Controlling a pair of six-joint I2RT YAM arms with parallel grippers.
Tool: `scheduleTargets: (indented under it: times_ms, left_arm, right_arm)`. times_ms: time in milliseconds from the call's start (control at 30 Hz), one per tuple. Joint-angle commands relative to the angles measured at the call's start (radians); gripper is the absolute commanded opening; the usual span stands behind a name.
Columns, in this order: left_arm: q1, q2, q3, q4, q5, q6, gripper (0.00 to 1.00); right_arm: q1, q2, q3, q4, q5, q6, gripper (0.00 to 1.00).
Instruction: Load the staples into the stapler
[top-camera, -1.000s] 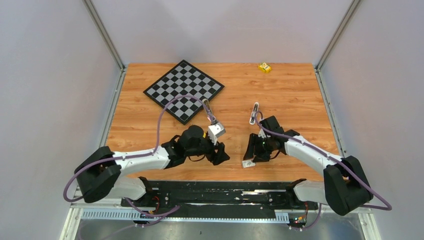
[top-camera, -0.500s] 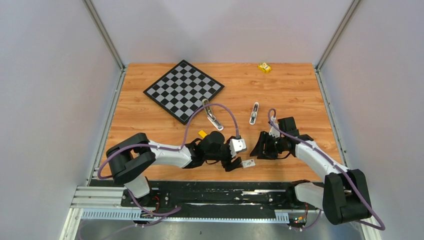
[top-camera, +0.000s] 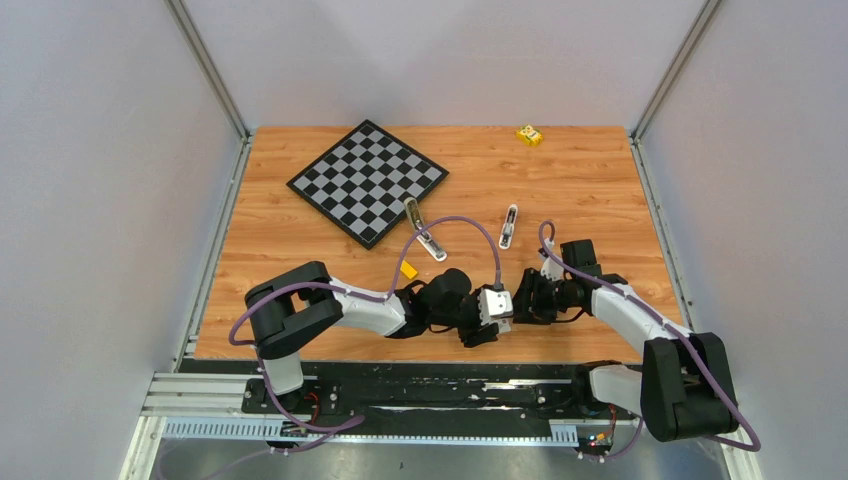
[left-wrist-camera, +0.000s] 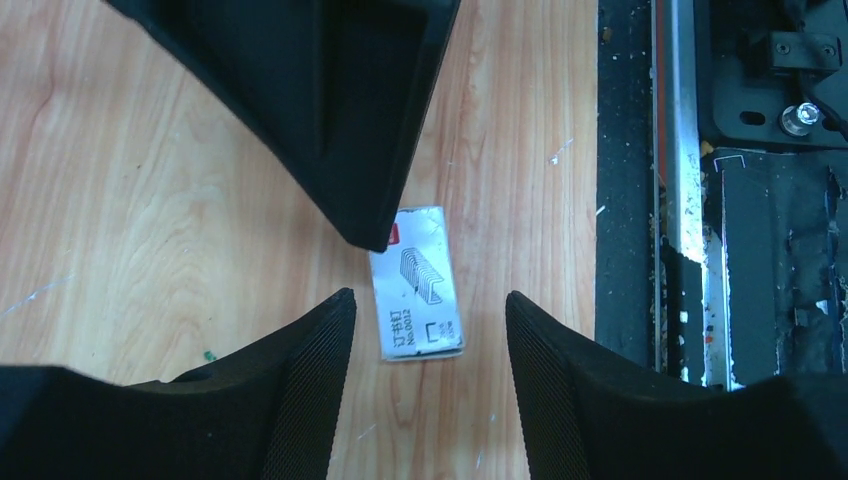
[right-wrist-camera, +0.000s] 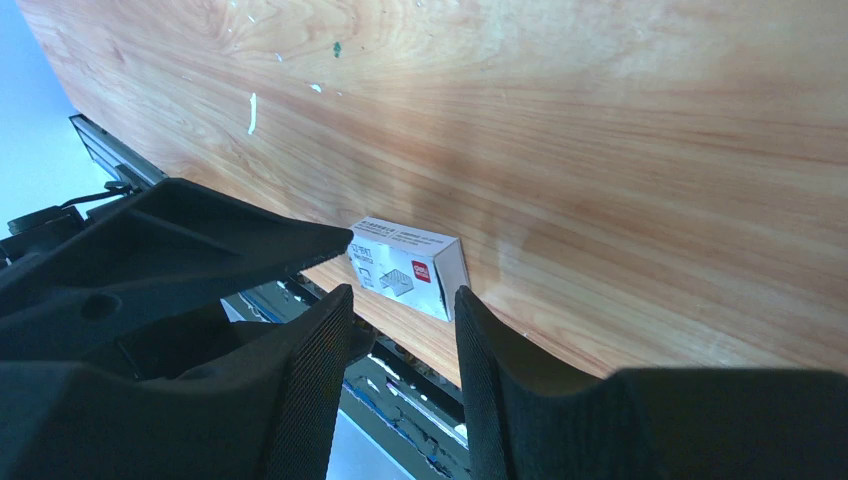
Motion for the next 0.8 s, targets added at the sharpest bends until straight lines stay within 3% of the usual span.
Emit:
scheduleTargets:
  times_ms: [0, 767]
  left_arm:
    - [-0.023, 0.04, 0.036, 0.009, -0.022, 0.009, 0.58]
    - [-0.024, 0.082, 0.041, -0.029, -0.068, 0.002, 0.47]
  right_arm:
    - [-0.023, 0.025, -0.031, 0.026, -0.047, -0.018, 0.45]
    - [-0.026, 0.051, -0.131, 0.229, -0.141, 0.047, 0.41]
